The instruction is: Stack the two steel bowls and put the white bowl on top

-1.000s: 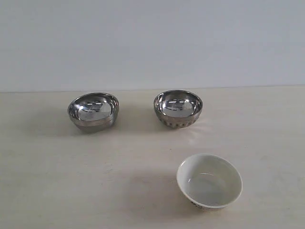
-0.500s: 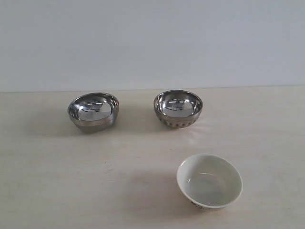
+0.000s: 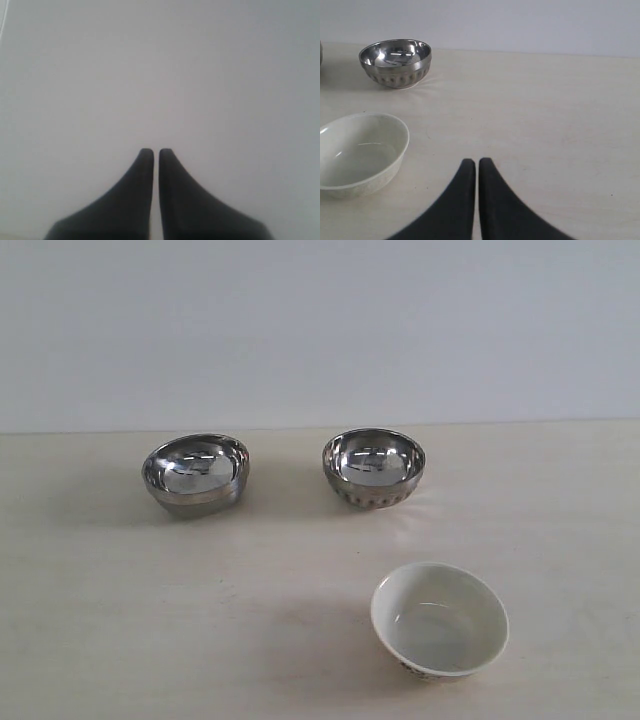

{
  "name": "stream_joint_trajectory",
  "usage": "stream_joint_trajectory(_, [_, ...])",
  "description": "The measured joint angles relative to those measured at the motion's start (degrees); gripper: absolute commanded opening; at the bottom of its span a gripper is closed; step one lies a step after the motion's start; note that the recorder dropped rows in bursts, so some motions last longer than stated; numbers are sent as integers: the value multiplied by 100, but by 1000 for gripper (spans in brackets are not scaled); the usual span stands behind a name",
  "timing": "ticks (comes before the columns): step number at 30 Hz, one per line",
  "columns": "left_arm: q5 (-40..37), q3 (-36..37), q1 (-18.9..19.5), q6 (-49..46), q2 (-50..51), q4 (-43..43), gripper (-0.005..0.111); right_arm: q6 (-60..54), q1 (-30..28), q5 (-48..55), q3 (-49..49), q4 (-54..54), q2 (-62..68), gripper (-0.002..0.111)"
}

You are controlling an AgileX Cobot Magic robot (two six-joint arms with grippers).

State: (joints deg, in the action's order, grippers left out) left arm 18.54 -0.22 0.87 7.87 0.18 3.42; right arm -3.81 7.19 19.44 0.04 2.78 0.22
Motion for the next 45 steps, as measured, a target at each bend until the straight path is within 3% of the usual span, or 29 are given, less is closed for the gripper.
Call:
stream_joint_trajectory(5, [459,-142,0,670,-8,0,4,0,0,0,0,0,0,0])
stream_joint_trajectory(11, [564,-1130,0,771,675,0,4,0,0,0,0,0,0,0])
stream_joint_trajectory(18, [436,-2719,0,1195,2617,0,4,0,0,0,0,0,0,0])
stream_joint_trajectory(23, [-281,-4015,0,1206,4299,-200,4,0,0,0,0,0,0,0])
stream_joint_trajectory(26, [-1168,-5256,-13,1206,5793,-667,32,0,0,0,0,0,0,0])
stream_joint_trajectory(27, [-1388,-5466,-34,1206,6172,-761,53,0,0,0,0,0,0,0])
stream_joint_trajectory(29, [-1954,-5834,-62,1206,6974,-859,83,0,0,0,0,0,0,0])
stream_joint_trajectory(30, [-2321,-6005,-73,1206,7431,-859,86,0,0,0,0,0,0,0])
stream_joint_trajectory(36, [-3432,-6511,-170,453,8891,-291,82,0,0,0,0,0,0,0])
stream_joint_trajectory(45, [-4139,-7410,-220,-2390,10384,2612,82,0,0,0,0,0,0,0])
